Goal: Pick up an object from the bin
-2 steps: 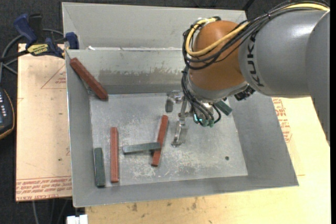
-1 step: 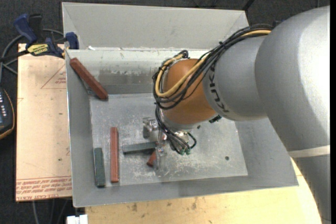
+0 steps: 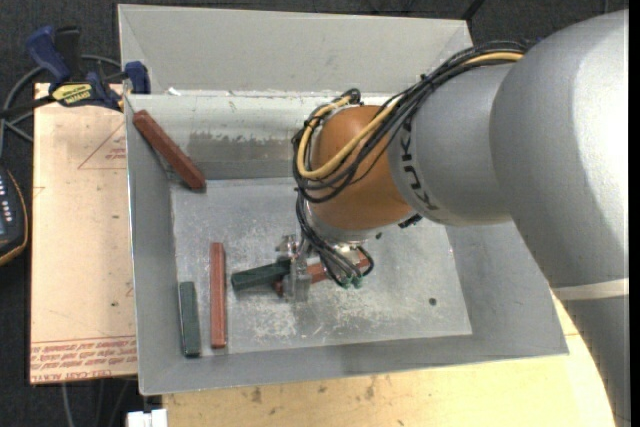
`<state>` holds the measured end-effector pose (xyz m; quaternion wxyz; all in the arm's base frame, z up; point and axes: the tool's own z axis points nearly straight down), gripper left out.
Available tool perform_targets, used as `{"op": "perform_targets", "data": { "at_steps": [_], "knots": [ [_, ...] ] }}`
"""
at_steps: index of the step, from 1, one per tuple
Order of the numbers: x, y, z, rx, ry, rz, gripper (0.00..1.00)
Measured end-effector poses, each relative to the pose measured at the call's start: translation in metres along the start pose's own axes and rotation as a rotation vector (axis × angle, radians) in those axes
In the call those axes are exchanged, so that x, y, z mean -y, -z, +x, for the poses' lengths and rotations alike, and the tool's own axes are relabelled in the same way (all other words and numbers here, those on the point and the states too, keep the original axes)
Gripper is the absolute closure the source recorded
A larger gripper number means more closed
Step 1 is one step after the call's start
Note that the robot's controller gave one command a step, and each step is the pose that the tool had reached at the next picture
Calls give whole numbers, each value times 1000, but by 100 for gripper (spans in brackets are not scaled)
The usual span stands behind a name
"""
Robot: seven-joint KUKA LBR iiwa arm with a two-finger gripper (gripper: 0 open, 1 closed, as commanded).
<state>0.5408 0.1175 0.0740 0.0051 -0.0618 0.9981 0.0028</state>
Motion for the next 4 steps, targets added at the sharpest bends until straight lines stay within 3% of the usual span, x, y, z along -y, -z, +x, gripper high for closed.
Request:
{"op": "perform_targets", "data": {
  "at_steps": [1,2,3,4],
  "knots": [
    [1,134,0,0,167,3,100],
    [1,130,2,-8,166,3,0],
    [2,130,2,-8,166,3,100],
    [2,130,2,-8,166,3,0]
  ]
}}
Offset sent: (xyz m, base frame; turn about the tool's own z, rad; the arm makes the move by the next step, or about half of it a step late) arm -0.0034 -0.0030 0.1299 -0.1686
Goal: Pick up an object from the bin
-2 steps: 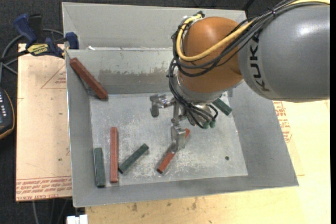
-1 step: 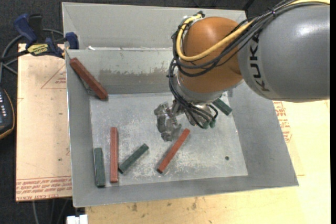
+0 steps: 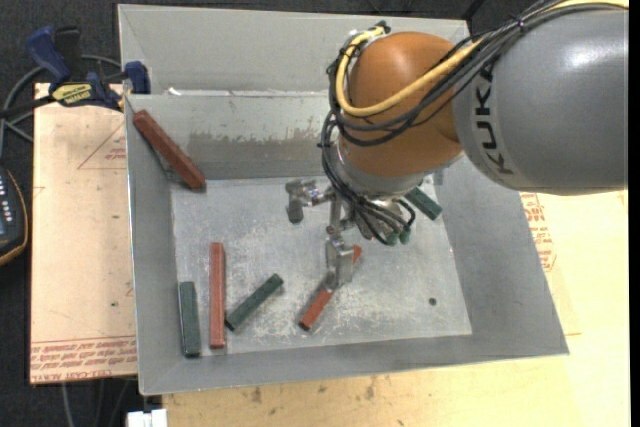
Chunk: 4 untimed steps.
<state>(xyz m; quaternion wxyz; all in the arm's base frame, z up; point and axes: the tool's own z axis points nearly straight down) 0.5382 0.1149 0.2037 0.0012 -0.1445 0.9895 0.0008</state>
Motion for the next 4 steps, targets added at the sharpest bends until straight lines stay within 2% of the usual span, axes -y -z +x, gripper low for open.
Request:
{"op": "perform_targets", "data": {
  "at_steps": [1,2,3,4],
  "knots": [
    [27,-125,55,2,259,1,0],
    [27,-124,56,-2,258,-1,100],
    [37,-4,54,7,295,3,100],
    [47,161,44,7,632,5,100]
  ]
}}
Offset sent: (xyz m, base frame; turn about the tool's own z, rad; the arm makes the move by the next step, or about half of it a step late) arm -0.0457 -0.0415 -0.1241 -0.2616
